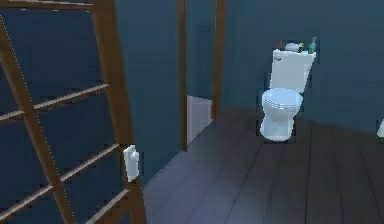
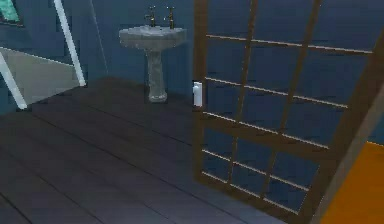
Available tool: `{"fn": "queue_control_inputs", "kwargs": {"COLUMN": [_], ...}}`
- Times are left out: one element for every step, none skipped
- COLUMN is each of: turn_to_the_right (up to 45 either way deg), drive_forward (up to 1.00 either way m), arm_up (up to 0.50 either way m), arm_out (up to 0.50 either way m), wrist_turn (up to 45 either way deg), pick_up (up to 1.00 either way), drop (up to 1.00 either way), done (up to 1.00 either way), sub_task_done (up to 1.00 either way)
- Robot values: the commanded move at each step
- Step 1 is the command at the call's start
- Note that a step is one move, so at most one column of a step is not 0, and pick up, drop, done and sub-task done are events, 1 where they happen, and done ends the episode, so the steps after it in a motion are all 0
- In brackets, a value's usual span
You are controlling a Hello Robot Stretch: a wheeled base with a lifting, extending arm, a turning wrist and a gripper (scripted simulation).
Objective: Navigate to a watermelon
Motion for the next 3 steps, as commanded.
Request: {"fn": "queue_control_inputs", "kwargs": {"turn_to_the_right": [24.0, 0.0, -12.0], "drive_forward": [0.00, 0.85, 0.00], "arm_up": [0.00, 0.00, 0.00], "arm_out": [0.00, 0.00, 0.00], "wrist_turn": [0.0, 0.0, 0.0], "pick_up": [0.00, 0.00, 0.00], "drop": [0.00, 0.00, 0.00], "done": [0.00, 0.00, 0.00], "sub_task_done": [0.00, 0.00, 0.00]}}
